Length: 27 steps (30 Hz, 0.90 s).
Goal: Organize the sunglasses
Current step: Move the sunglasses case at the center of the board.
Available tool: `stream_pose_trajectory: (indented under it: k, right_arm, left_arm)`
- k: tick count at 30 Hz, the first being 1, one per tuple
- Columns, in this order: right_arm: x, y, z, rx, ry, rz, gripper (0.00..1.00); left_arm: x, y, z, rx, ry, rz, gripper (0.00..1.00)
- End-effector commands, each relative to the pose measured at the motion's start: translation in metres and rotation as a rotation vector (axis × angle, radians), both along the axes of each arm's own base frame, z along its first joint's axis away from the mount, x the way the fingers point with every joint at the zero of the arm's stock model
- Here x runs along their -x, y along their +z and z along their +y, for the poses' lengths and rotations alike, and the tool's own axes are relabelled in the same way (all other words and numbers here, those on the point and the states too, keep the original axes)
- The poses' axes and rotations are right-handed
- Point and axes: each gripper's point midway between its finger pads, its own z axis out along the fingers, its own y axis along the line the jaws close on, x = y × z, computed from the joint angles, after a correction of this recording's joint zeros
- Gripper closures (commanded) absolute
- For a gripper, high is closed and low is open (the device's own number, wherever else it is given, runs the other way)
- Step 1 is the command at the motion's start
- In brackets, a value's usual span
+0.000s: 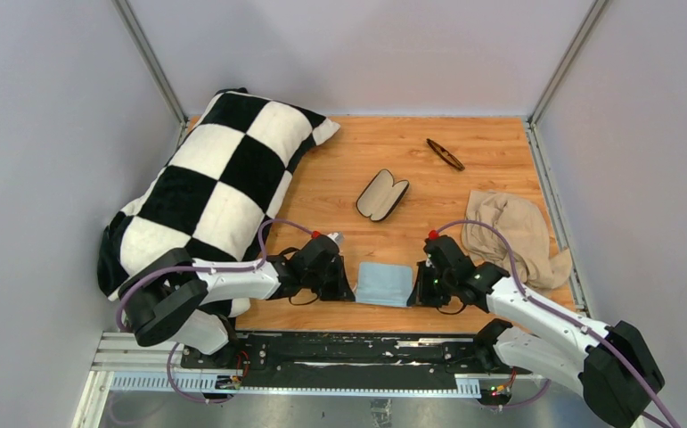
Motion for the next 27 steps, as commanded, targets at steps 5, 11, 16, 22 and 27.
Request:
stream_pose_trajectory:
  k: [5,11,16,22,27]
  right_arm:
    - [0.023,-0.017,-0.011,0.042,0.016,0.075,0.98]
    - [0.029,-0.021,-0.014,0.051,0.022,0.094,0.81]
    - [0.037,-0.024,-0.028,0.106,0.023,0.105,0.62]
    - [0.008,-0.003,-0.040,0.184,-0.025,-0.037,0.60]
    - [-0.042,0.017,-0.049,0.263,-0.076,-0.190,0.58]
  left_arm:
    - [0.016,-0.009,0.005,-0.023,0.029,0.049,1.00]
    - [0.027,-0.003,0.000,0.004,0.036,0.111,0.88]
    - [0.024,0.008,0.020,-0.096,0.059,0.076,0.70]
    - [-0.006,0.040,0.019,-0.100,0.086,-0.094,0.65]
    - [-0.037,0.044,0.008,-0.177,0.032,-0.247,0.57]
